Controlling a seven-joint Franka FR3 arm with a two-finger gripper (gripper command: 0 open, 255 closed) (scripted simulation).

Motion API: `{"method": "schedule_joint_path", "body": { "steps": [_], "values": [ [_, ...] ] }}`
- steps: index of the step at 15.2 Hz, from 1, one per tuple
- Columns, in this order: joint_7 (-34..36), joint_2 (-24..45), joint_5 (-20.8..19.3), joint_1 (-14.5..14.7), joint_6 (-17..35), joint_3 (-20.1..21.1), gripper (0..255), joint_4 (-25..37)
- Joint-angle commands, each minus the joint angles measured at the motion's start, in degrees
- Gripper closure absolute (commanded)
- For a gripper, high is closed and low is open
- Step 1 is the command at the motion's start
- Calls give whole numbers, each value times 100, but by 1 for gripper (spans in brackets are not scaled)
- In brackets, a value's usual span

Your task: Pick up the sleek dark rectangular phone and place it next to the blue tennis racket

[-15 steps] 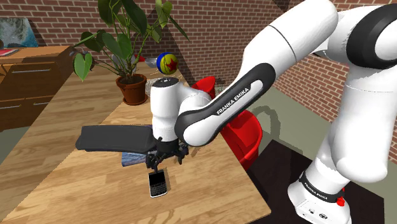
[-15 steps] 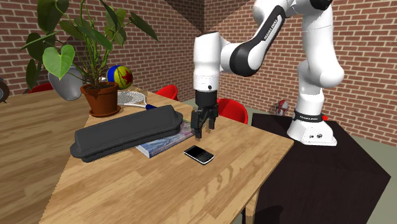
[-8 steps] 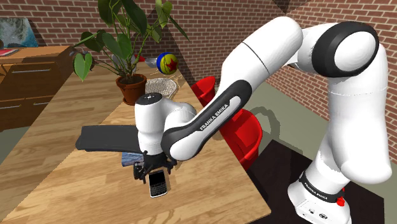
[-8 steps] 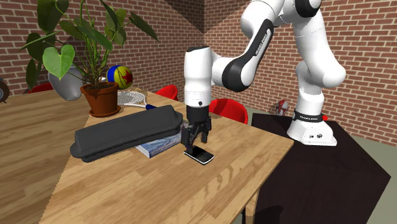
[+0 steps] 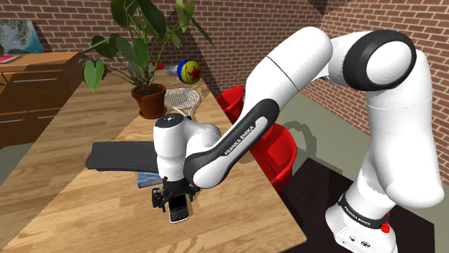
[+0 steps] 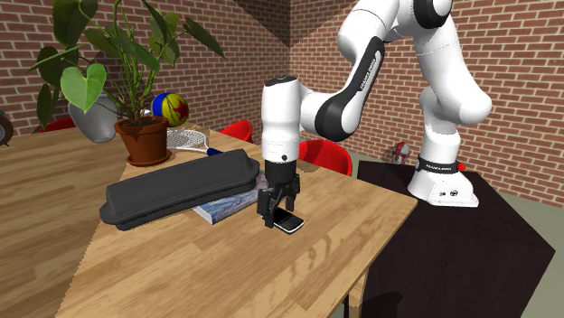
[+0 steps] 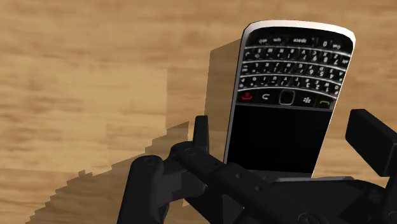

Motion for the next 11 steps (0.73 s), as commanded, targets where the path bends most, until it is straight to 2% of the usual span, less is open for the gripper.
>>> {"method": "schedule_joint_path", "body": {
  "steps": [1, 4, 5, 11],
  "values": [
    [1, 3, -2, 1, 2, -1, 0, 1],
    [1, 2, -1, 1, 1, -1, 0, 1],
    [1, 2, -1, 1, 1, -1, 255, 1],
    [1, -3, 1, 0, 0, 1, 255, -3]
  ]
}}
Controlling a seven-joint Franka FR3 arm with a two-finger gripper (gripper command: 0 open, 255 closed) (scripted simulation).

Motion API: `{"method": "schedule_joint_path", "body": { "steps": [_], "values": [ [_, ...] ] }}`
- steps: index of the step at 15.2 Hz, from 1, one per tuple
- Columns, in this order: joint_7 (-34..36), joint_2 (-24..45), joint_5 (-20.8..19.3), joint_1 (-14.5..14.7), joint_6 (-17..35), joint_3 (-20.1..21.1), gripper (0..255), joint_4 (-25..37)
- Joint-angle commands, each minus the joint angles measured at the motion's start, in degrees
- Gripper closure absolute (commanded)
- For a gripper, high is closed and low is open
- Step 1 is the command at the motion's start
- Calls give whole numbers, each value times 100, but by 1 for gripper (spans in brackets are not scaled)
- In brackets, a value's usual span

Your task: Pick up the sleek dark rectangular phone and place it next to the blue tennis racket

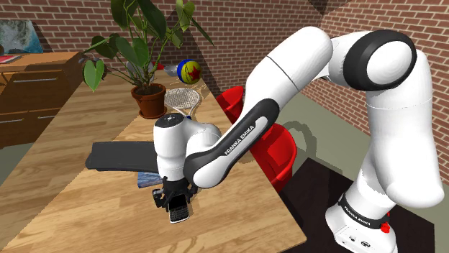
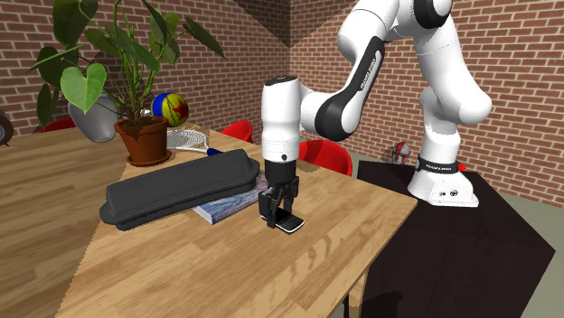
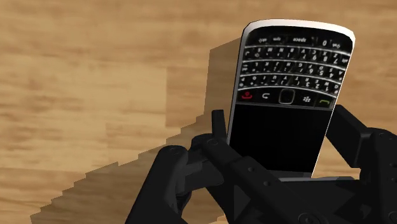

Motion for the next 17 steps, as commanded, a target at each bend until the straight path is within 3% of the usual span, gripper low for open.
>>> {"method": "schedule_joint_path", "body": {
  "steps": [1, 17],
  "values": [
    [0, 4, 1, 1, 0, 1, 255, -6],
    [-244, -697, 427, -202, -825, 267, 255, 172]
  ]
}}
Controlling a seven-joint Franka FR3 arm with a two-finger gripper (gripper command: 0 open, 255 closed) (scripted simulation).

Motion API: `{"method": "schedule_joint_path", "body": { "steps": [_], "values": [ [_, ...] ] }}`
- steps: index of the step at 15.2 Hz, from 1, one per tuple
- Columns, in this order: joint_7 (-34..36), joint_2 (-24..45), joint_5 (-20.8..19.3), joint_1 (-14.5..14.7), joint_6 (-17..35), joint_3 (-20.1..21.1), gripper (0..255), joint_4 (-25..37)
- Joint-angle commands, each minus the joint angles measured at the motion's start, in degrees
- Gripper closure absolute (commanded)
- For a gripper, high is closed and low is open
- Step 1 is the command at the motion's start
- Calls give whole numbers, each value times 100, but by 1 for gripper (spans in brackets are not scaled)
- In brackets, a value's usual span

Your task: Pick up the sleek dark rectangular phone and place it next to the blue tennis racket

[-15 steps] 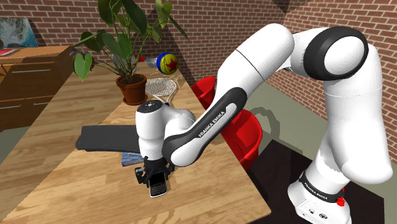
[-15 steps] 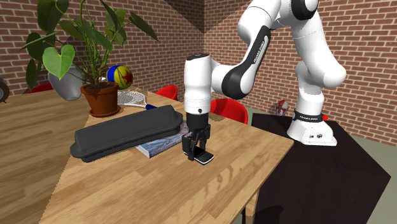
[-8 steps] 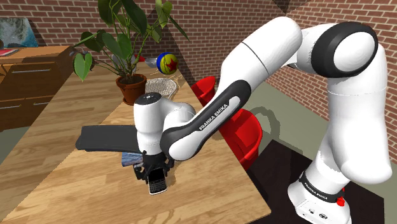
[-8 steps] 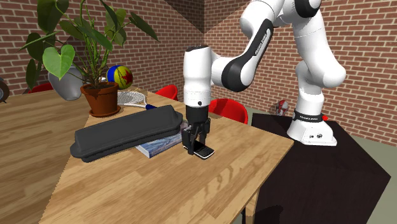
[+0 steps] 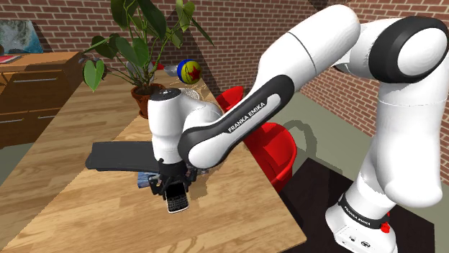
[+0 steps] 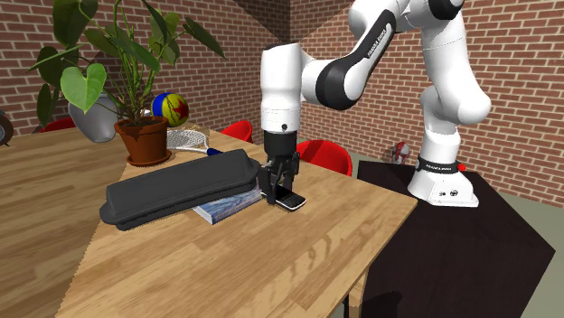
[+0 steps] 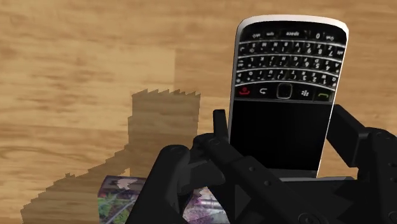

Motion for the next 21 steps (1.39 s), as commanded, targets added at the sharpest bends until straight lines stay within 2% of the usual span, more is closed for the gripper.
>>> {"method": "schedule_joint_path", "body": {
  "steps": [1, 9, 21],
  "values": [
    [-30, -82, 53, -21, -118, 27, 255, 43],
    [-137, -388, 245, -91, -592, 116, 255, 244],
    [-2004, -1269, 882, -1292, -363, -288, 255, -806]
  ]
}}
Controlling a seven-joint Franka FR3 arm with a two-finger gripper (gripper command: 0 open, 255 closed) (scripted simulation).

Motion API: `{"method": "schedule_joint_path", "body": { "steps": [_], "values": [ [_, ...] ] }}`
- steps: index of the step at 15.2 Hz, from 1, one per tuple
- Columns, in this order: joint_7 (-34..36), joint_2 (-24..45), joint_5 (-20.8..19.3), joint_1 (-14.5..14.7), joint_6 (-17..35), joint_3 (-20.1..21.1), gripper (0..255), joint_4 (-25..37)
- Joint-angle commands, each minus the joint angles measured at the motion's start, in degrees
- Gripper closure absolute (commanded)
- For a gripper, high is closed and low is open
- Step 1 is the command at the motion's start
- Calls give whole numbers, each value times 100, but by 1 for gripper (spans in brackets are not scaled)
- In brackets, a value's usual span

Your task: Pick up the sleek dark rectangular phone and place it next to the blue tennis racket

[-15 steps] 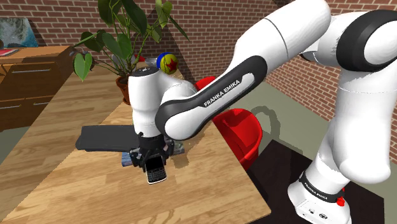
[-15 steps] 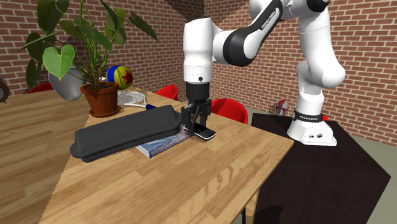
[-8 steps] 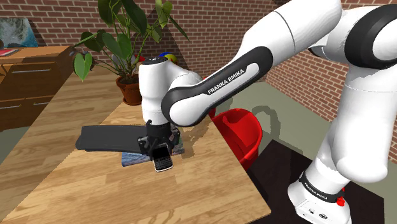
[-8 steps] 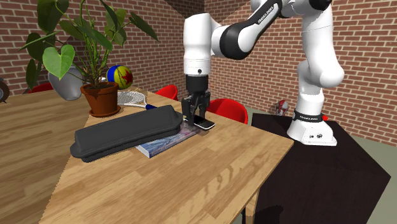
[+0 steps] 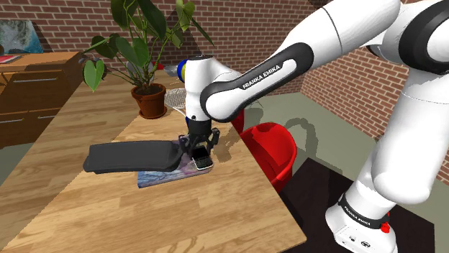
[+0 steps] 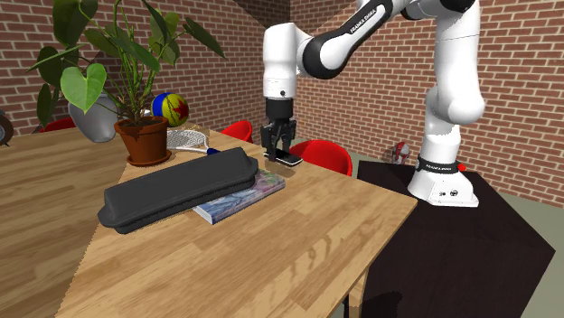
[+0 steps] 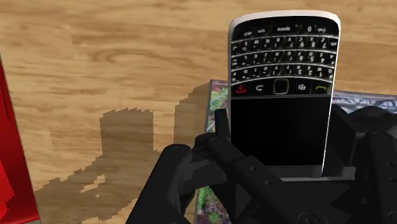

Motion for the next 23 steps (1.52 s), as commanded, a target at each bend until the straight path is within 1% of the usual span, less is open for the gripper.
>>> {"method": "schedule_joint_path", "body": {
  "steps": [1, 6, 12, 18, 23],
  "values": [
    [-326, -67, 63, -178, -9, -104, 255, -62],
    [-1069, -185, 179, -587, -28, -377, 255, -178],
    [-1902, -149, 225, -1047, -108, -725, 255, -101],
    [-2668, 69, 207, -1486, -248, -1060, 255, 214],
    [-3257, 380, 171, -1833, -419, -1316, 255, 660]
  ]
}}
